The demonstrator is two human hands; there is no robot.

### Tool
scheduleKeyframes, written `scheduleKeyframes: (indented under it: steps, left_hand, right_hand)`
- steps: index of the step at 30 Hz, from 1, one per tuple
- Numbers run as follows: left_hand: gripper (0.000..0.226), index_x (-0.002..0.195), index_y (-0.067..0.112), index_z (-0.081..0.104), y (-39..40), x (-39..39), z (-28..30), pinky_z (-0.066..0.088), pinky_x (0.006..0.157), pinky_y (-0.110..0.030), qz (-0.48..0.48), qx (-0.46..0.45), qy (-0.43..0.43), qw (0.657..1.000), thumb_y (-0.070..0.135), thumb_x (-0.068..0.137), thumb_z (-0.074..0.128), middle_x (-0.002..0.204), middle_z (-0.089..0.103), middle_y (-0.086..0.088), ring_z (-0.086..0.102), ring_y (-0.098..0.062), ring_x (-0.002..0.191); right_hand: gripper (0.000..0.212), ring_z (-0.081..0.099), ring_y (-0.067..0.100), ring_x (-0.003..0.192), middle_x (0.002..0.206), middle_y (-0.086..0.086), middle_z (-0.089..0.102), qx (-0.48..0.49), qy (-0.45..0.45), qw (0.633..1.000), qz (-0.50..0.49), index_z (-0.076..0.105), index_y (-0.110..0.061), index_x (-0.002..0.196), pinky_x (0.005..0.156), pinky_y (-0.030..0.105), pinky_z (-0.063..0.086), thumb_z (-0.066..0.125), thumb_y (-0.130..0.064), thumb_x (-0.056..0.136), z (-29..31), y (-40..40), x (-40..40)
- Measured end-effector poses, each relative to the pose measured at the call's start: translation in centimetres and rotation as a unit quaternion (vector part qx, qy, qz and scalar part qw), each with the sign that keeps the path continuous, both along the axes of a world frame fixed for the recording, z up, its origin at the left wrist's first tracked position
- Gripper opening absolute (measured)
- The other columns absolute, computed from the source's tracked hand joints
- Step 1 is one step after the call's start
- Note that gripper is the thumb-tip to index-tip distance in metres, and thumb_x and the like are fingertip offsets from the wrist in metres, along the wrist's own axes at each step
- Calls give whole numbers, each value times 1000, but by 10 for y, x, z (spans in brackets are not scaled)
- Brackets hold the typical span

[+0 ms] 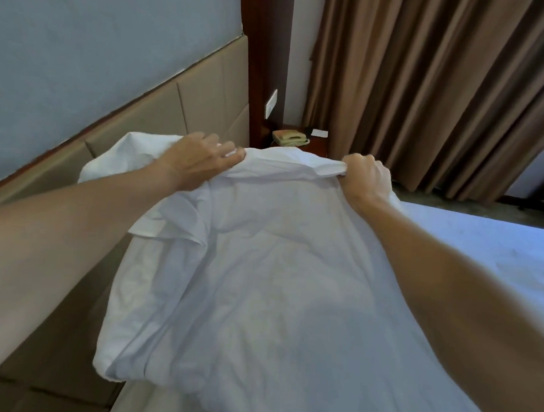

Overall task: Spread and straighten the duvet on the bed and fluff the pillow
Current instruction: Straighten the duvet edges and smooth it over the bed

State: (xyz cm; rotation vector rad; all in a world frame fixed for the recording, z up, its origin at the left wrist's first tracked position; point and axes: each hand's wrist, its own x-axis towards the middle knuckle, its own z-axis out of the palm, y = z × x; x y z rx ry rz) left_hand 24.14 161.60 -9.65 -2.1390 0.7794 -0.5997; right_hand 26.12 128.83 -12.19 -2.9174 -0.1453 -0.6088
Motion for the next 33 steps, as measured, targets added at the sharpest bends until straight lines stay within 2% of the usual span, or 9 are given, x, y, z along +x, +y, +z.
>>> scheduleKeyframes:
  steps: [2,5,10,14,18,24,28,30,33]
  left_hand:
    - [50,134,13,33,2,33,16,45,60,-35,2,5,-27,1000,4,88,48,103,57,-8,58,-28,76]
    - [47,133,15,36,-11,63,25,44,74,-40,134,-90,-46,986,7,91,54,108,62,-11,59,-35,91]
    - [38,129,24,45,-33,71,-31,37,91,-39,275,-104,117,949,18,92,53,115,65,-6,58,-28,109]
    - [32,117,20,54,-30,60,-62,40,82,-34,229,-78,120,963,9,87,59,117,56,-4,53,-25,110]
    - [26,99,17,60,-25,54,-71,33,69,-33,122,-7,47,991,3,78,66,107,49,-6,47,-25,95]
    - [70,138,23,35,-45,38,-67,30,104,-47,307,-181,76,931,18,78,71,147,25,-6,27,-30,134]
    - [43,125,23,49,-63,7,-77,36,92,-38,315,-158,137,926,18,84,61,131,40,-2,43,-22,119]
    - [37,125,23,50,-70,-12,-86,35,93,-37,325,-151,169,918,20,89,55,128,42,-1,44,-20,118]
    - [32,125,23,51,-78,-45,-93,35,98,-39,340,-143,226,901,23,94,47,129,45,-3,44,-21,122]
  right_hand:
    - [17,63,41,89,92,16,68,-8,-22,1000,-1,66,-11,90,68,37,38,50,-9,88,9,6,33]
    - [17,62,43,90,93,18,67,5,-65,998,-11,64,-9,91,68,38,37,48,-9,89,16,12,71]
    - [15,61,40,96,102,17,64,4,21,1000,-4,64,-10,99,74,39,43,52,-13,91,-39,7,86]
    - [11,61,37,88,88,11,60,44,92,995,5,64,-11,88,65,34,38,57,-19,91,-86,2,75]
    - [16,61,33,82,84,9,61,40,99,994,1,65,-11,86,62,34,37,55,-23,91,-93,-3,67]
    - [16,62,31,93,100,9,64,64,133,988,-47,65,-12,102,71,34,45,62,-23,91,-75,0,59]
    - [14,53,24,80,94,4,54,83,201,975,-38,59,-12,103,62,29,42,61,-18,90,-71,3,33]
    - [6,52,24,75,92,4,56,57,225,972,-32,56,-12,92,53,25,37,57,-17,89,-71,-1,12]
    - [13,51,21,72,83,2,51,50,275,959,-42,50,-12,86,56,28,41,57,-22,90,-79,-19,-27]
